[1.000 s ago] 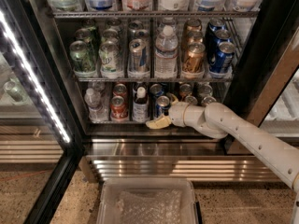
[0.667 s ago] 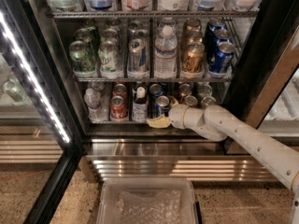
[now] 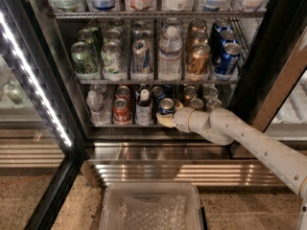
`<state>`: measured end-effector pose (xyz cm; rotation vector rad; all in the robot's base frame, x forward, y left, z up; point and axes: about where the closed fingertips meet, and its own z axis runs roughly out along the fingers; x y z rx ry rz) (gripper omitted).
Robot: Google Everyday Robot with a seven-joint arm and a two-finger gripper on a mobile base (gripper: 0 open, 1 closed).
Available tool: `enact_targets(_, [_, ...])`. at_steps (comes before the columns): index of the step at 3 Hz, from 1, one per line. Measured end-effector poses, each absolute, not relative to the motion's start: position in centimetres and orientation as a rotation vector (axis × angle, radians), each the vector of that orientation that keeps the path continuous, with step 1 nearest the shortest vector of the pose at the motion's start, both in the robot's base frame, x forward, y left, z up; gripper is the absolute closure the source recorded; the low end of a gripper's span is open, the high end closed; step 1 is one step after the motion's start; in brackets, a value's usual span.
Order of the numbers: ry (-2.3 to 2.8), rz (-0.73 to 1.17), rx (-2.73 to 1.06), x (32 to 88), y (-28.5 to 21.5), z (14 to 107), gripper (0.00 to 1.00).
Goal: Pick pepsi can from bottom shelf of fridge
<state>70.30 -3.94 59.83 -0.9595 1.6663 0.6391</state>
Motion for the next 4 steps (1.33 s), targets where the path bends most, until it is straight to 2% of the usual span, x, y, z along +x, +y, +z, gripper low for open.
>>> enact_targets(1, [1.666, 0.639, -0.959, 70.30, -3.94, 59.83, 0.96])
enact_targets(2, [1.666, 0.639, -0.959, 70.28, -4.02, 59.91, 1.00])
enact_targets(4, [1.645, 0.654, -0.980, 70.62, -3.44, 60.60, 1.00])
